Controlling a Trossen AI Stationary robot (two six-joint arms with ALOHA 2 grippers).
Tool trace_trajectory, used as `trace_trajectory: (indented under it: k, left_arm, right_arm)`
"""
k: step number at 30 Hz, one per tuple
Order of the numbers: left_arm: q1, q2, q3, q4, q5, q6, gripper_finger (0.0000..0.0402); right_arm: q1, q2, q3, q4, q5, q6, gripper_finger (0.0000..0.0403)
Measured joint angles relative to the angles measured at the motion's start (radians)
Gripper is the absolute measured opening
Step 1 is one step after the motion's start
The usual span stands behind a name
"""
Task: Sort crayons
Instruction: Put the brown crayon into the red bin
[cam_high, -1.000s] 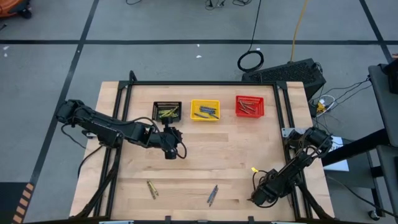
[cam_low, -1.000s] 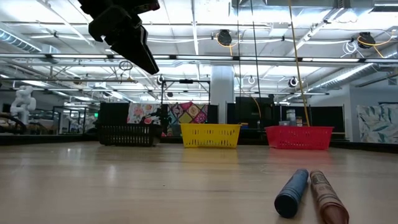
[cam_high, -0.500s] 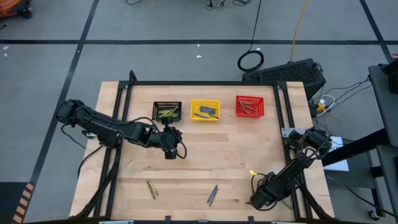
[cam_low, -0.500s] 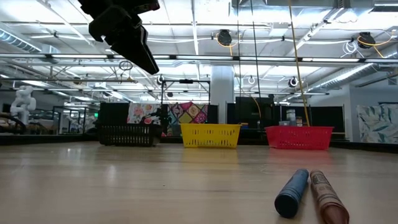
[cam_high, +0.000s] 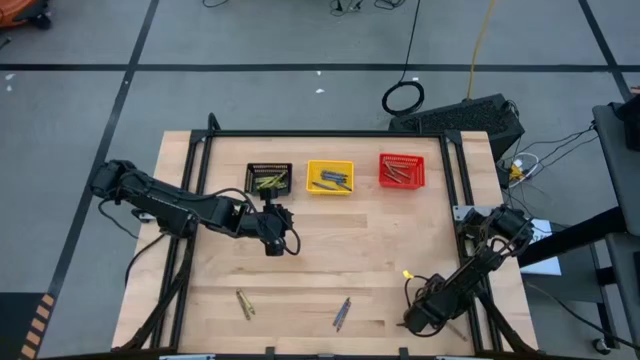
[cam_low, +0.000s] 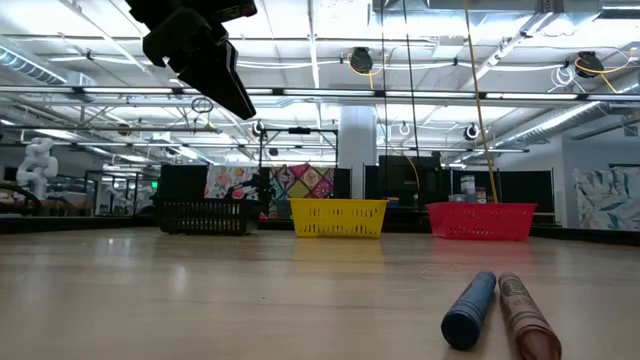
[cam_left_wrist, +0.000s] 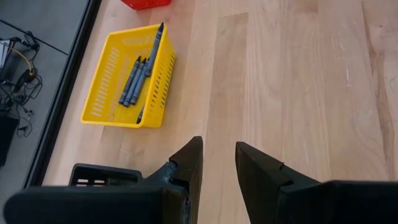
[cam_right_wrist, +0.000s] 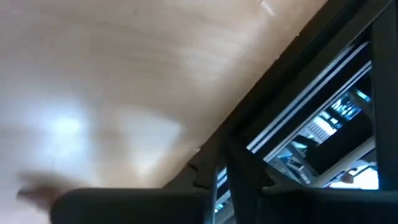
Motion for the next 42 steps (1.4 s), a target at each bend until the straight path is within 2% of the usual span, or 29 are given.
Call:
trace_trajectory:
  k: [9, 12, 16, 19, 22, 27, 42]
  left_arm:
    - [0.0, 0.0, 0.0, 0.002, 0.0, -0.001, 0.0102]
    - [0.0, 0.0, 0.0, 0.002, 0.0, -0.002, 0.0102]
    - [0.0, 0.0, 0.0, 0.002, 0.024, -0.005, 0.0102]
    - [0.0, 0.0, 0.0, 0.006, 0.047, -0.005, 0.0102]
    - [0.0, 0.0, 0.0, 0.007, 0.049, -0.005, 0.0102]
    - [0.0, 0.0, 0.0, 0.007, 0.05, -0.004, 0.0102]
    - [0.0, 0.0, 0.0, 0.008, 0.051, -0.003, 0.0102]
  right_arm:
    - [0.0, -0.002, 0.105, -0.183, 0.017, -0.134, 0.0074]
    - [0.0, -0.028, 0.179, -0.187, 0.126, -0.128, 0.0079]
    - [0.001, -0.075, 0.262, -0.13, 0.325, -0.072, 0.0079]
    - [0.002, -0.09, 0.279, -0.128, 0.387, -0.037, 0.0079]
    - [0.014, -0.089, 0.261, -0.117, 0.384, -0.029, 0.0079]
    - [0.044, -0.088, 0.198, 0.031, 0.308, -0.019, 0.008]
    - [0.132, -0.088, 0.1, 0.158, 0.304, 0.128, 0.008]
